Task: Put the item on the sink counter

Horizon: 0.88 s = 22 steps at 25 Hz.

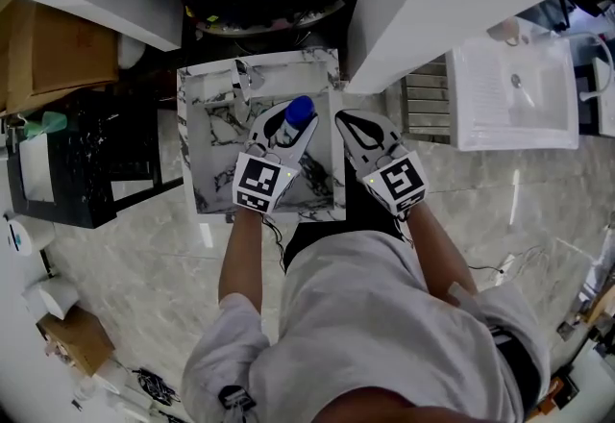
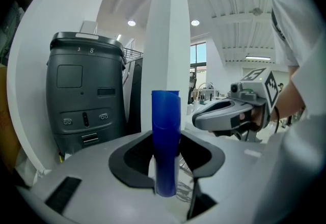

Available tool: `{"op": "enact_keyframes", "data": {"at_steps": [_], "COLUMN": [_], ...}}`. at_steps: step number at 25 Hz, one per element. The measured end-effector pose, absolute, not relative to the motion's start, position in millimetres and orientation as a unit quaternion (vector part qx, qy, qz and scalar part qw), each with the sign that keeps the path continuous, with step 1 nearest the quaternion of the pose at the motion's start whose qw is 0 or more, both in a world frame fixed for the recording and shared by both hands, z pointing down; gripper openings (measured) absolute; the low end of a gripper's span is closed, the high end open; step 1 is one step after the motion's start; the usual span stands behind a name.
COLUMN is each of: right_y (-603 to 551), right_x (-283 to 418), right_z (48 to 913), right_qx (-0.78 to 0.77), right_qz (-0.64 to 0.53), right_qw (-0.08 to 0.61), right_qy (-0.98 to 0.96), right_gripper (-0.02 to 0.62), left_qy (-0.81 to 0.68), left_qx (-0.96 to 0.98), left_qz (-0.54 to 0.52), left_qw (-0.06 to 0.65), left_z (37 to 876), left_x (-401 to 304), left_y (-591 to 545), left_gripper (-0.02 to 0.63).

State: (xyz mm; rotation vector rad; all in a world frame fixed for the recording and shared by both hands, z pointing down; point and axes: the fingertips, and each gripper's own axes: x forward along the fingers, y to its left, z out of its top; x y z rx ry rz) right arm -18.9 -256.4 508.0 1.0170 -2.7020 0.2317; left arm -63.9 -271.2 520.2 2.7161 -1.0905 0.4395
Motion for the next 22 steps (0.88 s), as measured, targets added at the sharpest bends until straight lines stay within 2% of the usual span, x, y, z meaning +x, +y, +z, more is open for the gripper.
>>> {"op": "enact_keyframes", "data": {"at_steps": [22], "right_y": [-300.1], "right_x": [-6.0], "right_z": [551.2], "right_qx": [0.345], "right_qz": [0.121], "right_qw": [0.151], "right_qy": [-0.918], "right_gripper": [0.005], "left_qy": [-0.378], "left_qx": [0.907], "left_qz": [0.162], "left_qw": [0.088], "left_z": [557.1], "left_x": [-49.5], "left_y": [-333.1], "left_gripper": [0.163]}}
